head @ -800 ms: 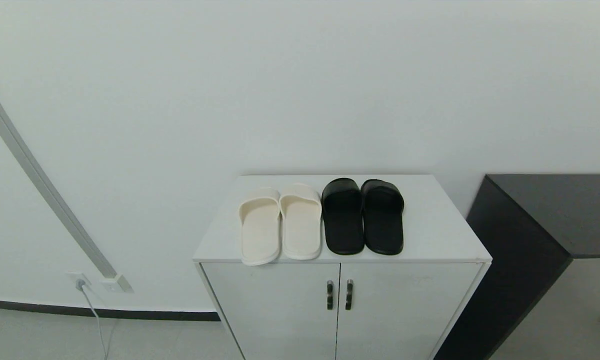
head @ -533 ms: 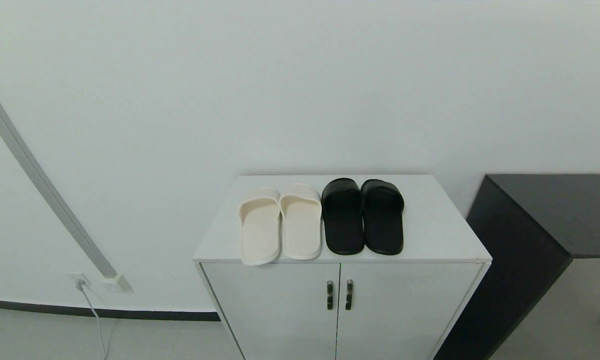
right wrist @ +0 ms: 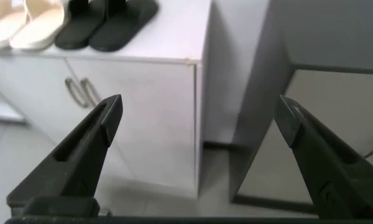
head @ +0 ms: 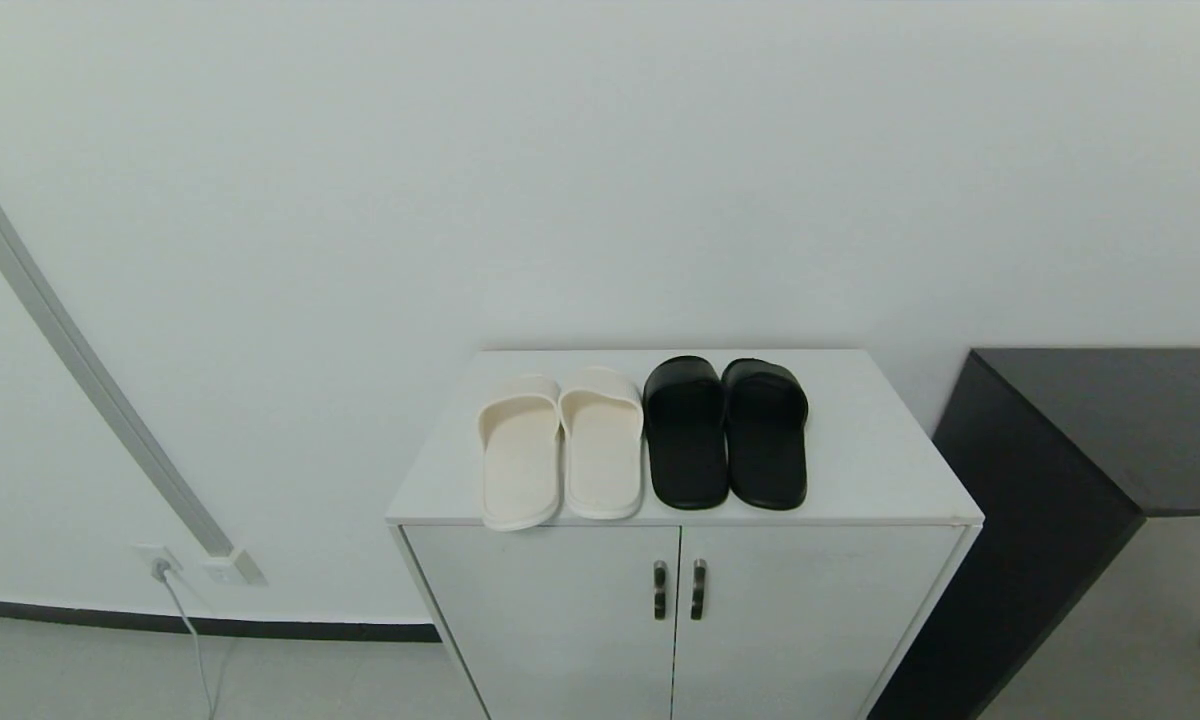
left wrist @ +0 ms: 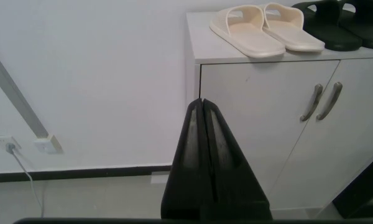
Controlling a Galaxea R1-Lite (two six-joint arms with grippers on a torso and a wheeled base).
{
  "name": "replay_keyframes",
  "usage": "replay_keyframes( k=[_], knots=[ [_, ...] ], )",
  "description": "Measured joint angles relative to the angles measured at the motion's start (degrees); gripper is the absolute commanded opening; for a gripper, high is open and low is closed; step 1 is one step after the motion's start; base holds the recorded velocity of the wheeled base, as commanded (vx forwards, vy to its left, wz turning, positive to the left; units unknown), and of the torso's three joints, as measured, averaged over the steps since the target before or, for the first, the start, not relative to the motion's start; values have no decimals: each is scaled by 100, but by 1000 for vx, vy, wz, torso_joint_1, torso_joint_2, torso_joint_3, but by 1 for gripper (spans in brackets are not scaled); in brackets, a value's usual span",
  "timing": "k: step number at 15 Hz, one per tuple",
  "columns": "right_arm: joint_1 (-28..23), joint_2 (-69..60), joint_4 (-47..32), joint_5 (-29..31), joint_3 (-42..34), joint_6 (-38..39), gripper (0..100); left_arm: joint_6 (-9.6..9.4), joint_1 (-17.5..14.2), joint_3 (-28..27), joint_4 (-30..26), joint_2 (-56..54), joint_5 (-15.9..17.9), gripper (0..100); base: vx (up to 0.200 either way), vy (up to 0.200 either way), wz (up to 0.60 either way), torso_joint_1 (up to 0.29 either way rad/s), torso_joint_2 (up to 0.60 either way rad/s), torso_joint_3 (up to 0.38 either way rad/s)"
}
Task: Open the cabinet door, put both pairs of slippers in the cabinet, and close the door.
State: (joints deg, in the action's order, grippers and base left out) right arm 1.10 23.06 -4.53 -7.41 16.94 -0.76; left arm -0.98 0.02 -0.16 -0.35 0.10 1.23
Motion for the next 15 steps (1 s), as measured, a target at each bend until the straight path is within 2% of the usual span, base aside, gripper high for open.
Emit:
replay_keyframes(
  k=[3, 8, 12, 15],
  knots=[
    [488, 1409, 907, -5, 116, 171, 100, 18, 5, 0, 2, 0, 0, 0, 0, 0, 0, 0, 0, 0],
    [2426, 3512, 2267, 1239, 491, 967, 100, 20, 5, 0, 0, 0, 0, 0, 0, 0, 0, 0, 0, 0],
    [3423, 4892, 2549, 2008, 1056, 1577, 100, 20, 5, -2, 0, 0, 5, 0, 0, 0, 0, 0, 0, 0],
    [3972, 5926, 2575, 2715, 1842, 2019, 100, 20, 5, -2, 0, 0, 7, 0, 0, 0, 0, 0, 0, 0]
  ],
)
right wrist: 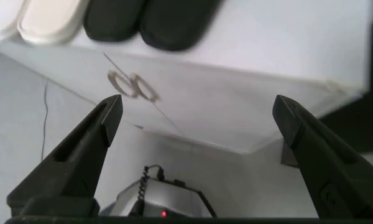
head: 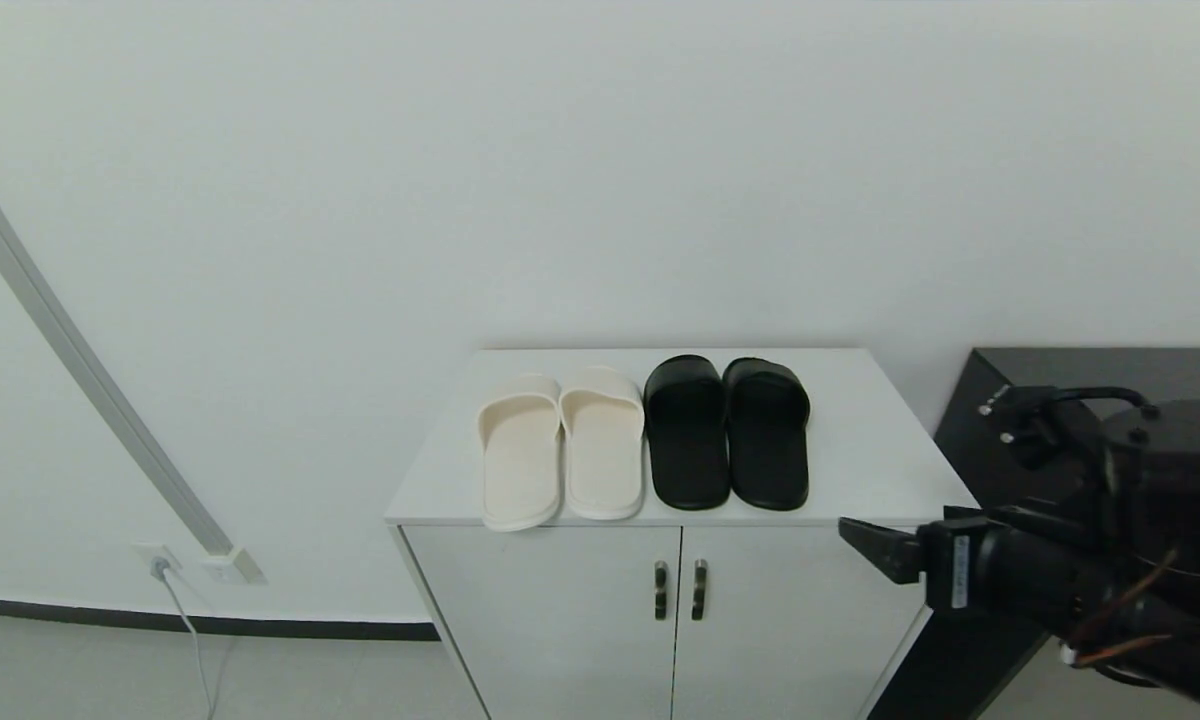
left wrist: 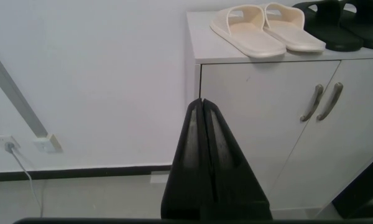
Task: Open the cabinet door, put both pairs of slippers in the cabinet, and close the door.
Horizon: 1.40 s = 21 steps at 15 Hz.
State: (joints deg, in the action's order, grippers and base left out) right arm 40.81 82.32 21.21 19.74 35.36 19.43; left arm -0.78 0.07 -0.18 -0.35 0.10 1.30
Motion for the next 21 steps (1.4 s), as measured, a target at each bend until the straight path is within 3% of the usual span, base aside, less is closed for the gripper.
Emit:
replay_keyframes(
  k=[4, 10, 15, 21],
  knots=[
    [397, 1203, 7, 783, 1078, 167, 100, -1, -5, 0, 0, 0, 2, 0, 0, 0, 0, 0, 0, 0],
    [499, 2653, 101, 1647, 2681, 154, 100, -9, -2, 0, -7, 0, 2, 0, 0, 0, 0, 0, 0, 0],
    [135, 4170, 95, 2203, 4641, -154, 100, -11, -5, 0, -7, 0, 2, 0, 0, 0, 0, 0, 0, 0],
    [-276, 5265, -80, 2365, 6168, -474, 100, -11, 0, 0, 0, 0, 2, 0, 0, 0, 0, 0, 0, 0]
  ],
)
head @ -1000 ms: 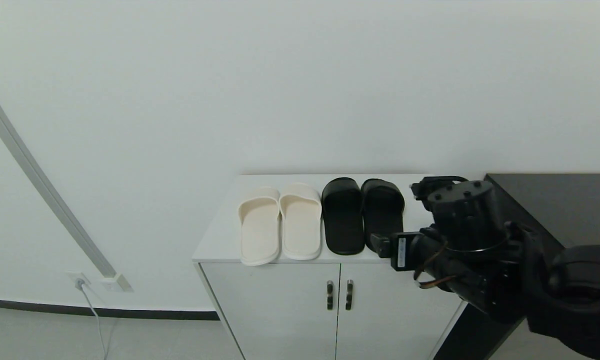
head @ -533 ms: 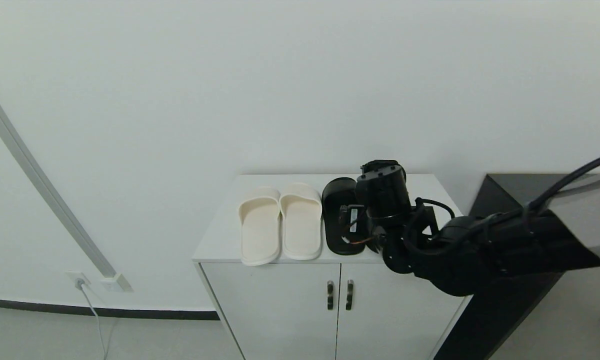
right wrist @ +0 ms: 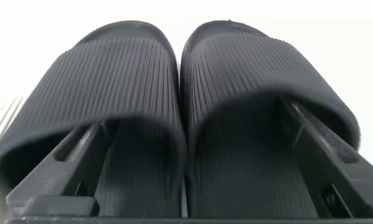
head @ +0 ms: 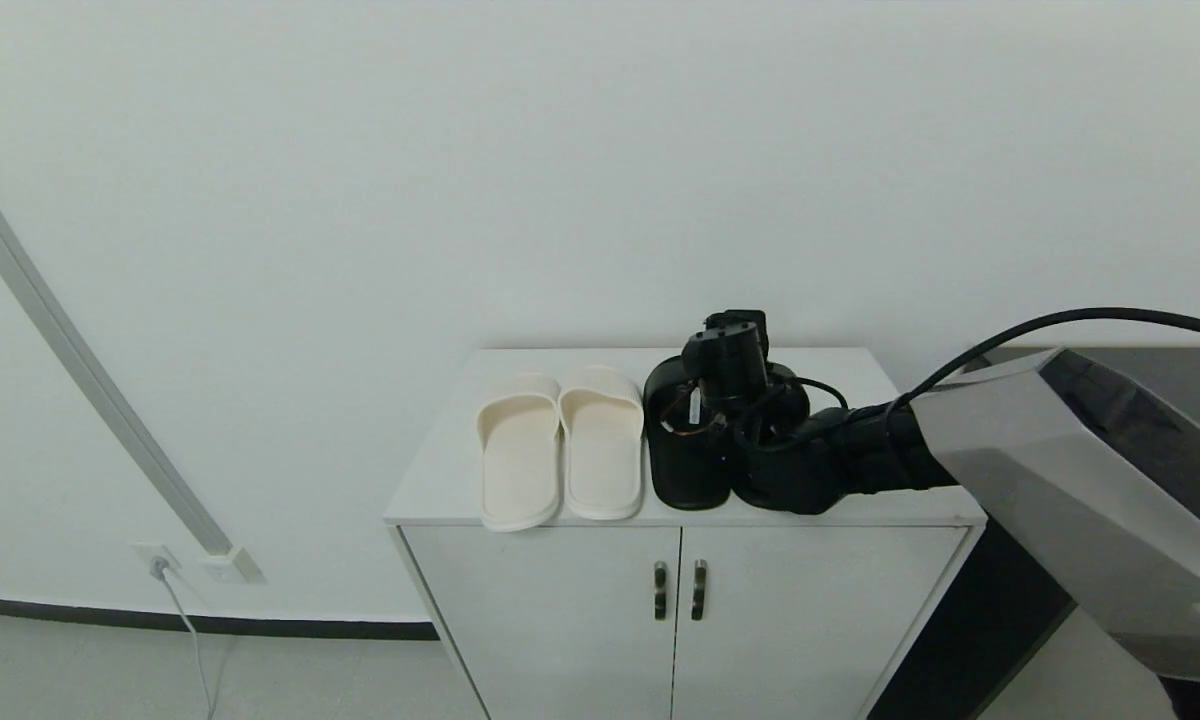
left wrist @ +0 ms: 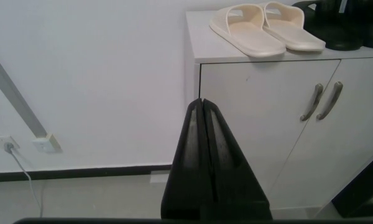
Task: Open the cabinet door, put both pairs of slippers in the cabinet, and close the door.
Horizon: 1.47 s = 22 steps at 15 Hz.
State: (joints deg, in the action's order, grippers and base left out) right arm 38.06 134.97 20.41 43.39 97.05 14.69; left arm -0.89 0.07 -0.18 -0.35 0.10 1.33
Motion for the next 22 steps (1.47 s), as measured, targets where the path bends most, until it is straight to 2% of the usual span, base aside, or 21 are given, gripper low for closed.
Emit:
replay_keyframes(
  k=[2, 3, 9, 13, 16, 18, 20, 22],
  knots=[
    [-33, 213, -115, -4, 354, -2, 100, 0, 0, 0, 0, 0, 0, 0, 0, 0, 0, 0, 0, 0],
    [-33, 306, -161, -1, 496, -2, 0, 0, 0, 0, 0, 0, 0, 0, 0, 0, 0, 0, 0, 0],
    [-33, 446, -177, 11, 618, 11, 0, 0, 0, 0, 2, 0, -2, 0, 0, 0, 0, 0, 0, 0],
    [33, 72, -163, 108, 168, 11, 0, 10, 0, 0, 0, 0, -7, 0, 0, 0, 0, 0, 0, 0],
    [124, -744, -44, -12, -756, -33, 0, -9, -5, 7, 2, 0, -10, 0, 0, 0, 0, 0, 0, 0],
    [236, -1477, 193, -397, -1674, -221, 0, -9, 0, 7, 2, 0, -11, 0, 0, 0, 0, 0, 0, 0],
    [356, -2235, 535, -1030, -2649, -552, 0, -12, 0, 11, 2, 0, -7, 0, 0, 0, 0, 0, 0, 0],
    [444, -2996, 861, -1974, -3713, -848, 0, -15, 0, 7, 0, 0, -2, 0, 0, 0, 0, 0, 0, 0]
  ],
)
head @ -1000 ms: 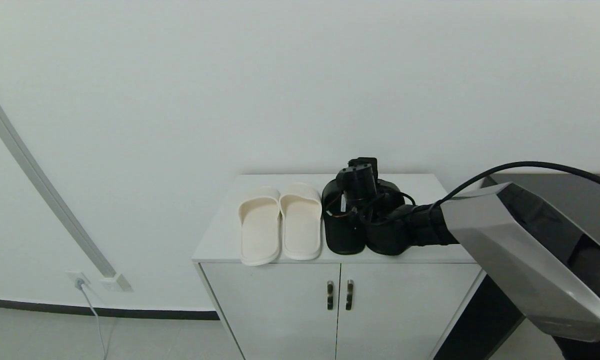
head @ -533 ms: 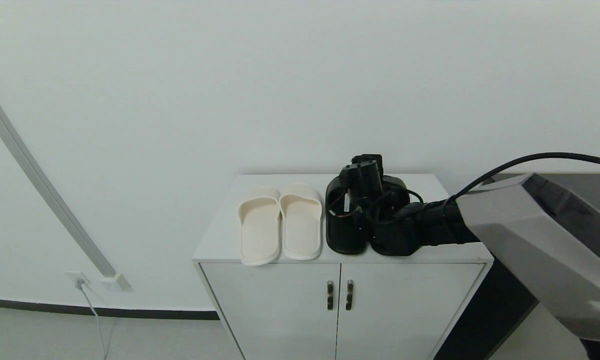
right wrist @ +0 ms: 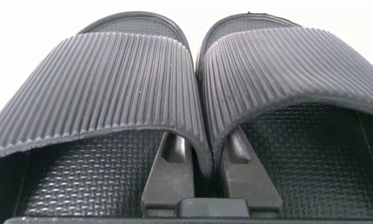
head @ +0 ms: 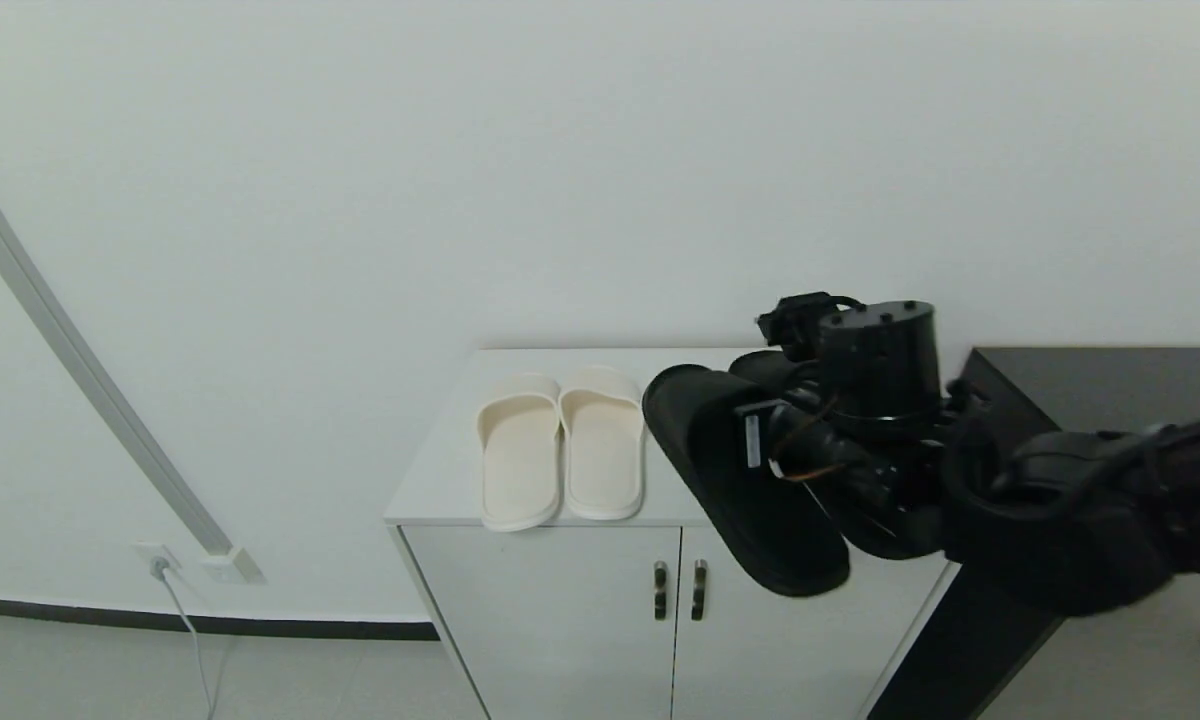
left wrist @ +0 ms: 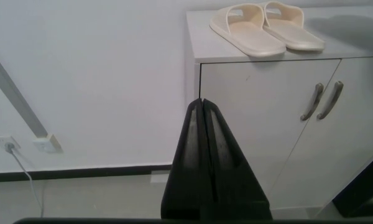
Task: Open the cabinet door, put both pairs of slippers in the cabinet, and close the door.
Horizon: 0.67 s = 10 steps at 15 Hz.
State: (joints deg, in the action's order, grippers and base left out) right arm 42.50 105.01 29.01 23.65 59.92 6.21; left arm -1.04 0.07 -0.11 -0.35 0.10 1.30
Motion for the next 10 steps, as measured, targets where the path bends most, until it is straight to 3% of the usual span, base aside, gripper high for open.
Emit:
replay_keyframes(
  k=[3, 5, 10],
  knots=[
    [61, -1146, 211, -1938, -1307, -207, 0, -2, -5, -7, 2, 0, 0, 0, 0, 0, 0, 0, 0, 0],
    [61, -1742, 229, -2851, -1849, -241, 0, -2, -5, -7, 2, 0, 0, 0, 0, 0, 0, 0, 0, 0],
    [41, -2461, 65, -3276, -2352, -323, 0, -2, 0, -7, 0, 0, 2, 0, 0, 0, 0, 0, 0, 0]
  ],
)
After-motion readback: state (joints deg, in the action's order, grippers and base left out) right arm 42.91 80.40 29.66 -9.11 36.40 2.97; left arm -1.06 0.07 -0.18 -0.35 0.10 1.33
